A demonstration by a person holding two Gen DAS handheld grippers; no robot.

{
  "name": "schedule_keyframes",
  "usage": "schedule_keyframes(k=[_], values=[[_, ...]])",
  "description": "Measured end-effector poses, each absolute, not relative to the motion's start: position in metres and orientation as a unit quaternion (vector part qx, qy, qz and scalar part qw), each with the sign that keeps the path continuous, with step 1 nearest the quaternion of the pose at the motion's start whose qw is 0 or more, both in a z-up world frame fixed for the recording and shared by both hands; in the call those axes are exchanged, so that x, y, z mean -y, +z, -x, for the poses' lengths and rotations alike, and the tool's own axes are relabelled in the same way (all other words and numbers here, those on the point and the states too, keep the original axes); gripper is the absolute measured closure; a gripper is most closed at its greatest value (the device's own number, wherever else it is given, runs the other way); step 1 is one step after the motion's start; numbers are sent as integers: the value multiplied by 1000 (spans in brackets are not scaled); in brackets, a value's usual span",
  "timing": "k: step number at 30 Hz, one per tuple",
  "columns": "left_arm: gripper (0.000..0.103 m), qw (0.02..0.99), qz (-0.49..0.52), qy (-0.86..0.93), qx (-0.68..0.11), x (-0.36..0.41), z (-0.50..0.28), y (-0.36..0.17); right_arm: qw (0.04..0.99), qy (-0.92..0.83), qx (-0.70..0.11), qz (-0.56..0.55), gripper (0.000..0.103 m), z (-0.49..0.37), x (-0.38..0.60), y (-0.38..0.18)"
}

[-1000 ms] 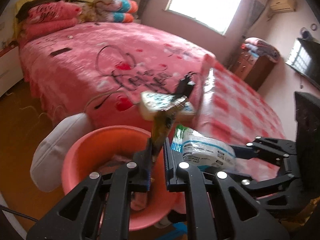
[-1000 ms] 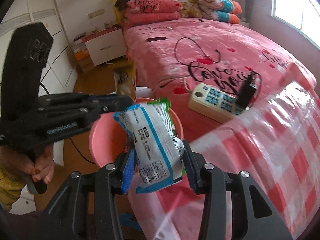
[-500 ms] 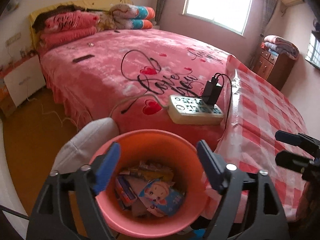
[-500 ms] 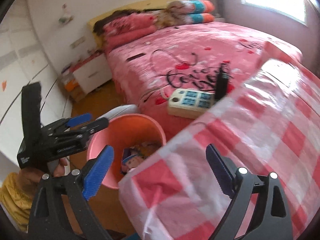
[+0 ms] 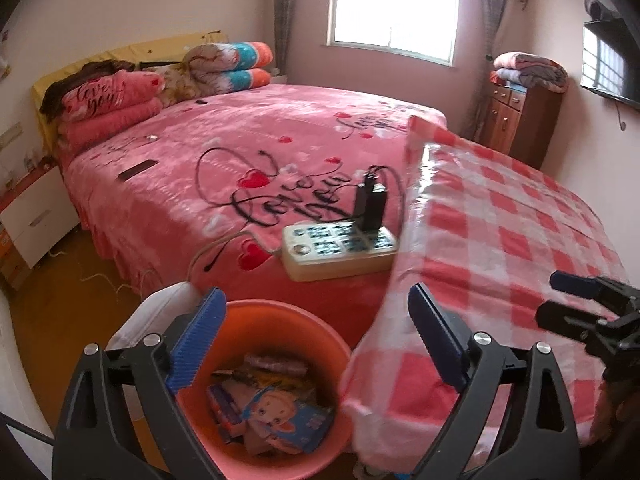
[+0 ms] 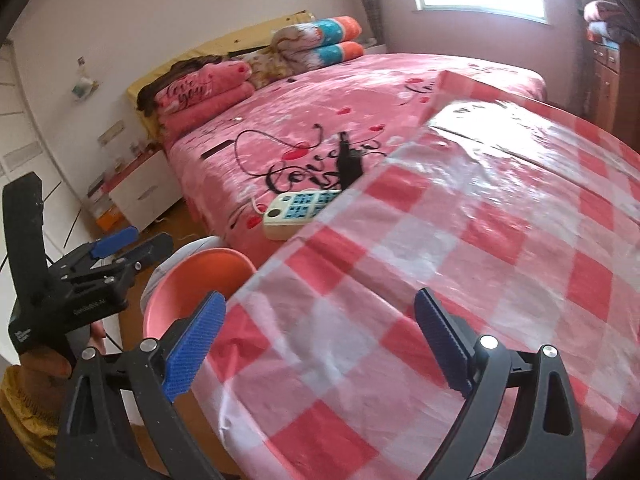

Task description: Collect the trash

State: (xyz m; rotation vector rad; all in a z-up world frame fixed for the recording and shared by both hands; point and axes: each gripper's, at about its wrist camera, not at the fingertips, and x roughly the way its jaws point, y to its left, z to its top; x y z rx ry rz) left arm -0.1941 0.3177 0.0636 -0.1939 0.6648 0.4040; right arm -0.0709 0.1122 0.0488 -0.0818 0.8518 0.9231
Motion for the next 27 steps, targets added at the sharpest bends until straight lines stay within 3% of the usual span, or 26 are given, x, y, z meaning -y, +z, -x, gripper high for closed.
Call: schedule_keyframes(k=[27], values=[[5, 943, 66, 86, -313, -193, 115, 93, 903, 262, -339, -13, 9, 32, 27, 52]])
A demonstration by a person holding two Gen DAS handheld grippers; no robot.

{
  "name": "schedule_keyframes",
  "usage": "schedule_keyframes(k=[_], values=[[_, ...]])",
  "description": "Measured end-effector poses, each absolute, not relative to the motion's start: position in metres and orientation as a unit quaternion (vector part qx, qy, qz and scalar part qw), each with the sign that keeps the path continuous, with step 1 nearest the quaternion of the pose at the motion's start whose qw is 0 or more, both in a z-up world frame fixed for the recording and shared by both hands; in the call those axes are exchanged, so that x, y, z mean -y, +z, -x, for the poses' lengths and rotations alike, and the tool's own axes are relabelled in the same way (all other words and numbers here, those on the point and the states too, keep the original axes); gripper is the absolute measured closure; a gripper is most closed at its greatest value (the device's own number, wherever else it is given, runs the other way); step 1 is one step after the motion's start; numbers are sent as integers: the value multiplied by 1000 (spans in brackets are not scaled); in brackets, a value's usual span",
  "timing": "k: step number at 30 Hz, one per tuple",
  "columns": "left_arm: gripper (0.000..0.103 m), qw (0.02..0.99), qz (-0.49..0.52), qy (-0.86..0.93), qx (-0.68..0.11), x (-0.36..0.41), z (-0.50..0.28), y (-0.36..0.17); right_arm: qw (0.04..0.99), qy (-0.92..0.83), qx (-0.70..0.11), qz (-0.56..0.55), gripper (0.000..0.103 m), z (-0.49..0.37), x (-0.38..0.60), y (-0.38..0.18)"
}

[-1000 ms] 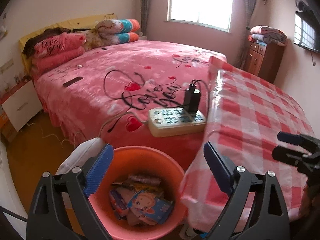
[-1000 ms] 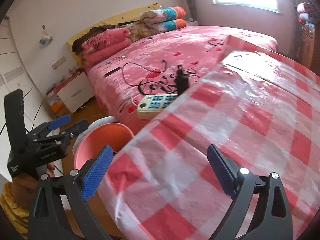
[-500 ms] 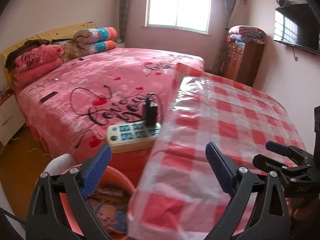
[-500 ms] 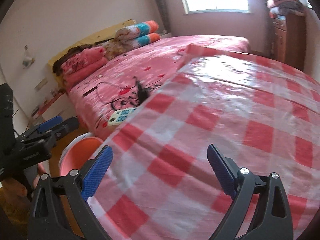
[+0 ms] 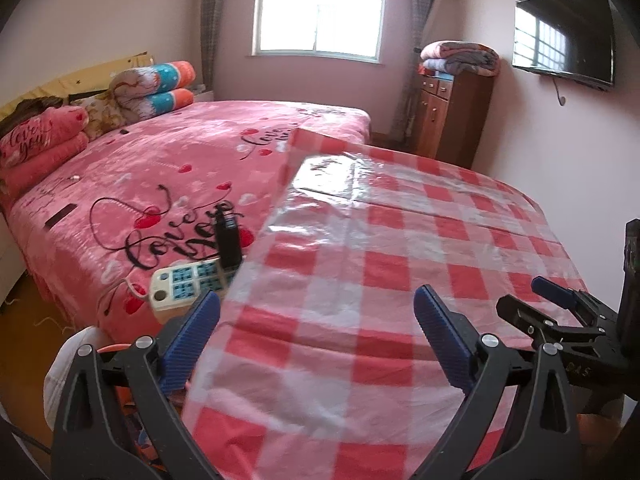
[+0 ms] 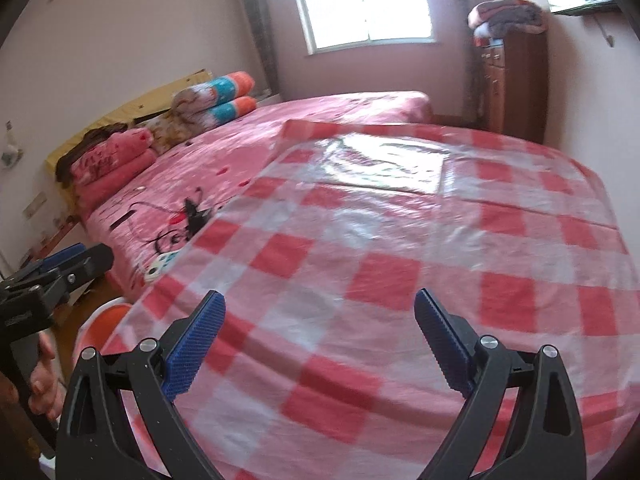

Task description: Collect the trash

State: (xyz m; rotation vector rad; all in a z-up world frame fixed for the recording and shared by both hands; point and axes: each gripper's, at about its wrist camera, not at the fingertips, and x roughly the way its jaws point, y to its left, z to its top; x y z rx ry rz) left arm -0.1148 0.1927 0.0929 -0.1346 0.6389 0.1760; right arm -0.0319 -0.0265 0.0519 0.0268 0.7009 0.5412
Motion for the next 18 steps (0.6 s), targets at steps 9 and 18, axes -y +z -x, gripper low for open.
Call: schedule_keyframes(k=[9, 18], values=[[4, 946, 48, 62, -314, -155, 95, 96, 926, 200, -318, -16, 9, 22, 71, 54], [4, 945, 17, 49, -324, -115, 73, 93, 936, 155, -314, -28, 9, 14, 109, 51]])
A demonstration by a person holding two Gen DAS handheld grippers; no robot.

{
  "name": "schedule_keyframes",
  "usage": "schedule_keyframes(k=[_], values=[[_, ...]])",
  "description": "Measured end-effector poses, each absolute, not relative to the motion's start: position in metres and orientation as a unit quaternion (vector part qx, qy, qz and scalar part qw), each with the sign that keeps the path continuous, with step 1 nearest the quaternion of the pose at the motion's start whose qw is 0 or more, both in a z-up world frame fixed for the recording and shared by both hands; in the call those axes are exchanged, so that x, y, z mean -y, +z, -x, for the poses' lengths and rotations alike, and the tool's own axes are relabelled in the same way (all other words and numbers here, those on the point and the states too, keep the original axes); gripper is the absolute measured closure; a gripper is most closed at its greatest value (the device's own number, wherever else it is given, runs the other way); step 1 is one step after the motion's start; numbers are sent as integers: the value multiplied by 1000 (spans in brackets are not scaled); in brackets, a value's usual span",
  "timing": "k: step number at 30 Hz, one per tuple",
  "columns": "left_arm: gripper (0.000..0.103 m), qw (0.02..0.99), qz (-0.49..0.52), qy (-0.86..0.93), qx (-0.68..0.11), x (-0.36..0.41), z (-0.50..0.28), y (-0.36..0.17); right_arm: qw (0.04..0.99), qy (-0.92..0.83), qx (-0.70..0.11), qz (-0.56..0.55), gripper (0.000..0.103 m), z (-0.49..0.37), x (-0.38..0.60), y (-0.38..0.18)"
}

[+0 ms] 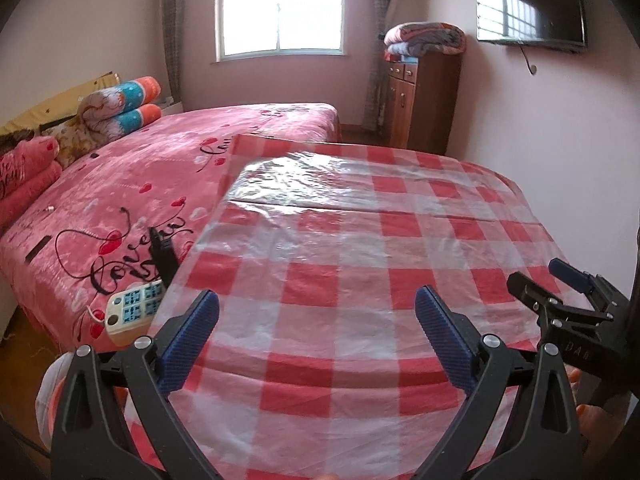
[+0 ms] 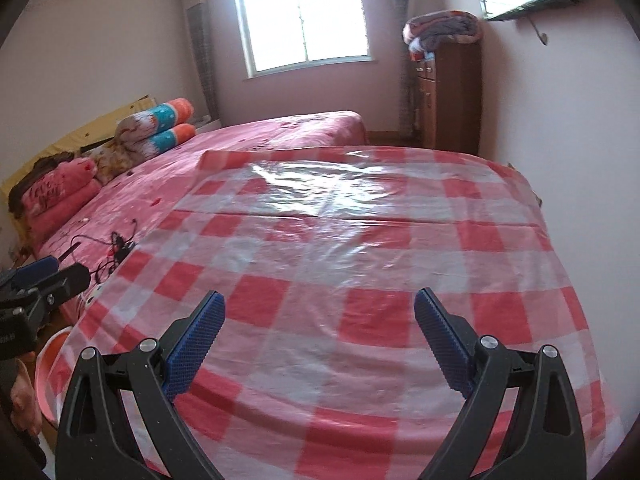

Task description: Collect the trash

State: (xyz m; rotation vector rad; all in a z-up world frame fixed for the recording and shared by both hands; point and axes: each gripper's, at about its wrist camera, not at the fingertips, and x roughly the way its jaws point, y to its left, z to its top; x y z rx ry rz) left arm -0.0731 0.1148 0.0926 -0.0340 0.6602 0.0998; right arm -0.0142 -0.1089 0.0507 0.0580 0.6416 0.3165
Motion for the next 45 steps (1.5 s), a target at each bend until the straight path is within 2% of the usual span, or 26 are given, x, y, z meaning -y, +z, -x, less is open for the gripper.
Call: schedule_keyframes(k=[25, 45], values=[[4, 939, -27, 20, -342, -21, 24, 72, 953, 17, -301, -15, 9, -8, 194, 36], [4, 929, -34, 17, -368, -7, 6, 47, 952, 9, -307, 4, 9, -13, 194, 29]])
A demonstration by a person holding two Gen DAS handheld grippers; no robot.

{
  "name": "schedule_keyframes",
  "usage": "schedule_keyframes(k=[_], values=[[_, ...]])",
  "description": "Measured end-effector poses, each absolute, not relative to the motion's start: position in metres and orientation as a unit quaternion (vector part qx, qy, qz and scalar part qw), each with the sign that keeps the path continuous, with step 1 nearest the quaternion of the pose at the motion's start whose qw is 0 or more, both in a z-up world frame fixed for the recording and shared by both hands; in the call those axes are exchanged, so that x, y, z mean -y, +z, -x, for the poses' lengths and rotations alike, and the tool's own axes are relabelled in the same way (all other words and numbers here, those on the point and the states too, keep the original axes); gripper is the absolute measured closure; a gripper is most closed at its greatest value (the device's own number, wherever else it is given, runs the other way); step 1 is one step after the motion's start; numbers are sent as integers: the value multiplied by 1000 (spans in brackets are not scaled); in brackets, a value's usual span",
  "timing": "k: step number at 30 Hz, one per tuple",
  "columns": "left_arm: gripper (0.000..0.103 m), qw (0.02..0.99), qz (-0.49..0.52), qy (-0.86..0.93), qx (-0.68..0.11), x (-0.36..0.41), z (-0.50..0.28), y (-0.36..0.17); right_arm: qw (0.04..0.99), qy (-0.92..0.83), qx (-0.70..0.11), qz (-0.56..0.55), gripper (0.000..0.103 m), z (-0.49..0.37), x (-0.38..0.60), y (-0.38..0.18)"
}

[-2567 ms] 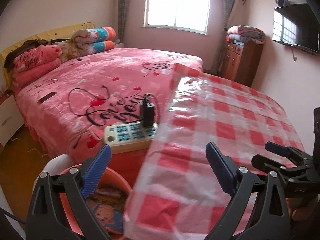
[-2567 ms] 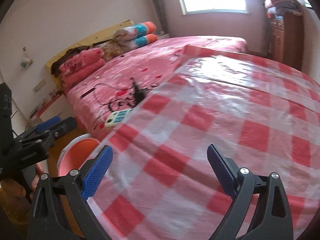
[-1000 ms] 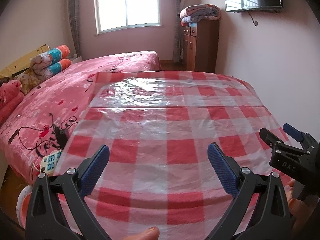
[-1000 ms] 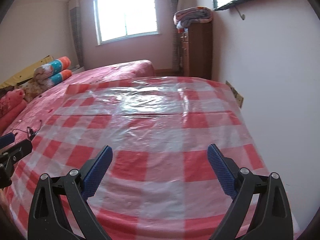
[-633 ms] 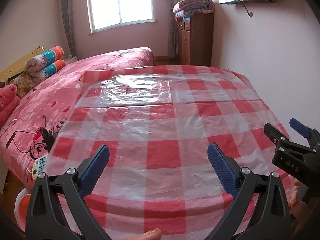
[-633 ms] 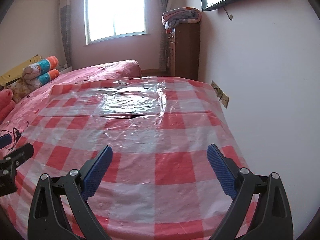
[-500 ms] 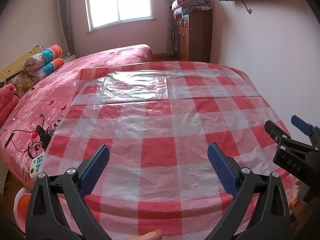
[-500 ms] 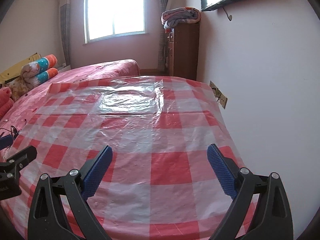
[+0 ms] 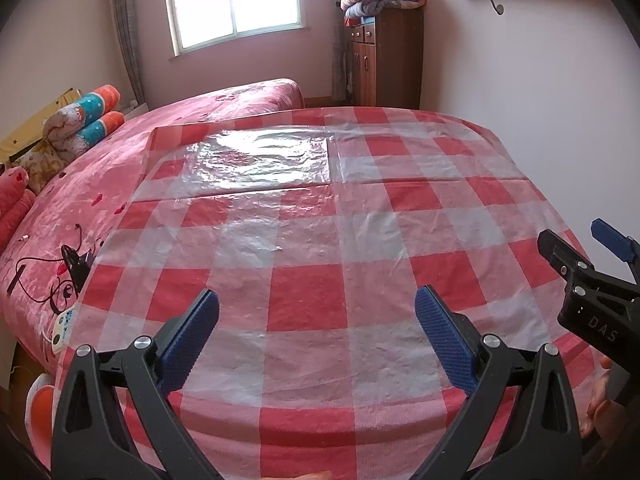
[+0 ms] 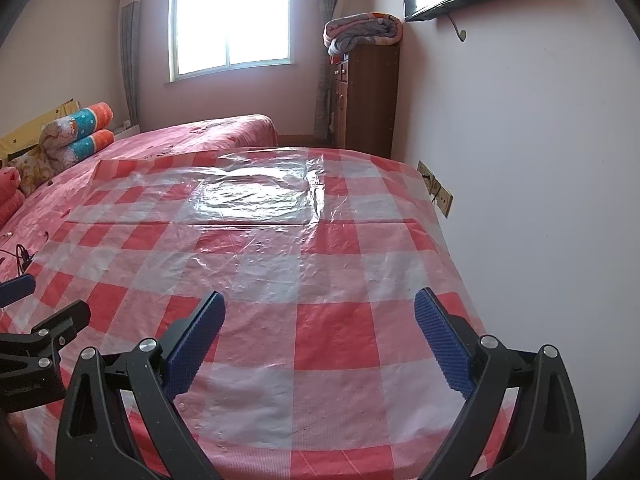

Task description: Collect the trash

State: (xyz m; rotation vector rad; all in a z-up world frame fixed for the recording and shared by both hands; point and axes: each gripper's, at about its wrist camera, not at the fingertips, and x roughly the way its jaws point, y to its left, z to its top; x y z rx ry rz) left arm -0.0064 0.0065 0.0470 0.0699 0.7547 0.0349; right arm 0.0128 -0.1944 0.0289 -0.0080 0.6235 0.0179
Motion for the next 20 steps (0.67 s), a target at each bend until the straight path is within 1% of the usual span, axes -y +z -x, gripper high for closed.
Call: schedule_keyframes(k=[8, 20], values=[[4, 928, -37, 12, -371, -6, 2, 39, 948, 7, -317, 7, 9, -17, 193, 25], [4, 903, -5, 17, -429, -15, -21, 9, 932, 10, -362, 12, 7, -32, 190, 14]])
